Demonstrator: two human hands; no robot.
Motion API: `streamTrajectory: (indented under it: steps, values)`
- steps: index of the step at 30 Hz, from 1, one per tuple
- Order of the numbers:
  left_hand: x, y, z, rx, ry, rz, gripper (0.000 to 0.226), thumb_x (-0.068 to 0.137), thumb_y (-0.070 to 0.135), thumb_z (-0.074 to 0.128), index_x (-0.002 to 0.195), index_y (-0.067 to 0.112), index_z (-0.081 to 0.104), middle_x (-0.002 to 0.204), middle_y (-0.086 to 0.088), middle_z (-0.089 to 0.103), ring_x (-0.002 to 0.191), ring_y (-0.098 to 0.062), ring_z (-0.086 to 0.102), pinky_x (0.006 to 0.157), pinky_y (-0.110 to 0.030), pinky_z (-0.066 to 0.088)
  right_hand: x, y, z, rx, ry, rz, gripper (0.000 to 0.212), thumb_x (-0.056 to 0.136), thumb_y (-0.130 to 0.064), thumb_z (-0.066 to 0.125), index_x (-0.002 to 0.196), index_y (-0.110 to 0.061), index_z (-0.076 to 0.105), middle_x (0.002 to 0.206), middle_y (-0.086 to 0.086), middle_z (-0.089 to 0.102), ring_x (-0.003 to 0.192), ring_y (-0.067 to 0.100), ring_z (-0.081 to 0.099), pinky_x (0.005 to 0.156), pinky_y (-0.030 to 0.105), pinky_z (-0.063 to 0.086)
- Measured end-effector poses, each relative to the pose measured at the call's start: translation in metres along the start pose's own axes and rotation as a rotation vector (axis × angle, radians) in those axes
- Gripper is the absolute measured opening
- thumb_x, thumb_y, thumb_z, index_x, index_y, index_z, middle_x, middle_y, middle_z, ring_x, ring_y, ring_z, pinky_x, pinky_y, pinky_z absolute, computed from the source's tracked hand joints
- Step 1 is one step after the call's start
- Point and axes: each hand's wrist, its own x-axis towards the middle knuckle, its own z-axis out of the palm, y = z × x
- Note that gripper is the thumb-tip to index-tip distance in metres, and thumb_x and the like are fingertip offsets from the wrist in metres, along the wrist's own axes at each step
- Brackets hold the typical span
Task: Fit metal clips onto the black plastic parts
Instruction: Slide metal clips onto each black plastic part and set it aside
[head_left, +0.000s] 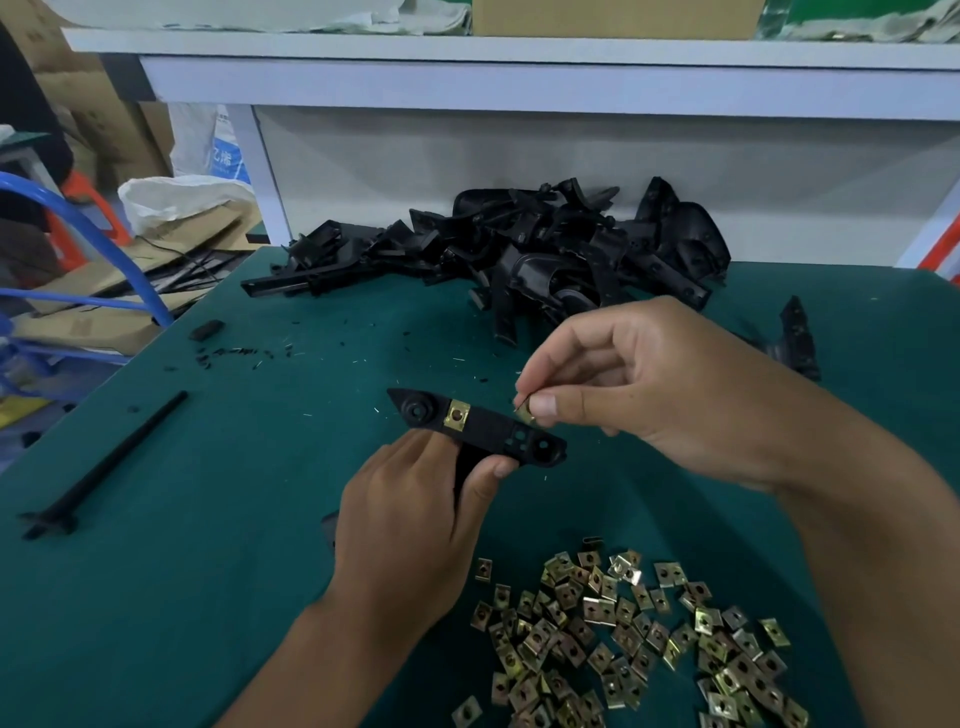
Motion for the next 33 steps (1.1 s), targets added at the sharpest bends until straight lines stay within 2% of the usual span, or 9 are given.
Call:
streamTrajectory:
  steps: [2, 8, 13, 17, 20, 23, 27, 30, 33]
  values:
    - [0.0, 0.0, 0.0, 0.007, 0.002, -0.001, 0.063, 0.104, 0.062, 0.021, 0.091, 0.019, 0.066, 0.071, 0.02, 0.037, 0.058, -0.007, 0.037, 0.055, -0.011, 0.02, 0.0, -0.001, 0.001, -0.005, -0.003, -0.006, 0.007, 0.088, -0.028, 0.076, 0.094, -0.031, 0.076, 0.091, -0.014, 0.077, 0.088, -0.001, 0.071, 0.07, 0.006, 0.047]
    - [0.001, 0.001, 0.0, 0.039, 0.025, 0.01, 0.06, 0.104, 0.061, 0.023, 0.088, 0.02, 0.062, 0.07, 0.021, 0.033, 0.057, -0.005, 0.033, 0.054, -0.01, 0.017, -0.001, -0.004, 0.003, -0.054, 0.023, -0.014, 0.009, 0.087, -0.027, 0.077, 0.095, -0.031, 0.077, 0.091, -0.016, 0.077, 0.091, -0.001, 0.072, 0.089, 0.023, 0.055]
    - [0.001, -0.001, 0.0, 0.097, 0.012, 0.023, 0.057, 0.104, 0.061, 0.026, 0.091, 0.023, 0.065, 0.072, 0.022, 0.039, 0.058, -0.004, 0.036, 0.057, -0.007, 0.016, -0.002, -0.005, 0.007, -0.153, 0.073, -0.028, 0.008, 0.087, -0.028, 0.078, 0.091, -0.034, 0.076, 0.087, -0.02, 0.075, 0.084, -0.007, 0.07, 0.081, 0.01, 0.052]
    - [0.0, -0.002, 0.0, 0.127, 0.001, 0.055, 0.056, 0.104, 0.06, 0.028, 0.092, 0.022, 0.067, 0.072, 0.012, 0.06, 0.07, -0.013, 0.049, 0.058, -0.008, 0.017, -0.004, -0.005, 0.008, -0.207, 0.079, -0.013, 0.009, 0.086, -0.026, 0.08, 0.088, -0.034, 0.076, 0.083, -0.021, 0.075, 0.079, -0.009, 0.069, 0.077, 0.005, 0.049]
    - [0.0, -0.002, 0.0, 0.107, -0.004, 0.069, 0.055, 0.104, 0.06, 0.029, 0.095, 0.023, 0.068, 0.074, 0.01, 0.063, 0.074, -0.014, 0.05, 0.057, -0.01, 0.018, -0.006, -0.007, 0.009, -0.251, 0.064, -0.009, 0.01, 0.087, -0.025, 0.08, 0.089, -0.034, 0.075, 0.082, -0.021, 0.074, 0.079, -0.01, 0.068, 0.079, 0.006, 0.05]
    - [0.0, -0.001, 0.0, 0.109, -0.023, 0.064, 0.055, 0.104, 0.061, 0.028, 0.095, 0.024, 0.068, 0.075, 0.011, 0.062, 0.073, -0.014, 0.051, 0.054, -0.019, 0.02, -0.006, -0.008, 0.01, -0.277, 0.062, 0.008, 0.009, 0.088, -0.029, 0.078, 0.092, -0.035, 0.072, 0.081, -0.024, 0.074, 0.081, -0.011, 0.067, 0.079, 0.006, 0.047]
    - [0.001, 0.0, -0.001, 0.083, -0.028, 0.045, 0.054, 0.104, 0.06, 0.029, 0.094, 0.024, 0.068, 0.074, 0.012, 0.061, 0.073, -0.013, 0.049, 0.057, -0.007, 0.017, -0.004, -0.007, 0.011, -0.299, 0.085, 0.019, 0.012, 0.087, -0.034, 0.078, 0.09, -0.036, 0.066, 0.079, -0.028, 0.073, 0.08, -0.012, 0.066, 0.073, 0.004, 0.043]
    - [0.0, -0.001, 0.0, 0.092, -0.012, 0.056, 0.056, 0.104, 0.06, 0.028, 0.094, 0.023, 0.069, 0.075, 0.011, 0.062, 0.072, -0.014, 0.051, 0.053, -0.019, 0.021, -0.003, -0.006, 0.014, -0.302, 0.068, 0.054, 0.014, 0.089, -0.037, 0.076, 0.093, -0.038, 0.062, 0.082, -0.03, 0.073, 0.08, -0.012, 0.066, 0.065, 0.011, 0.046]
    - [-0.001, -0.003, 0.001, 0.098, -0.007, 0.064, 0.056, 0.104, 0.06, 0.028, 0.094, 0.023, 0.069, 0.075, 0.01, 0.063, 0.068, -0.014, 0.053, 0.056, -0.023, 0.027, -0.002, -0.003, 0.015, -0.276, 0.03, 0.092, 0.015, 0.09, -0.039, 0.074, 0.098, -0.039, 0.061, 0.084, -0.031, 0.073, 0.08, -0.01, 0.066, 0.064, 0.014, 0.046]
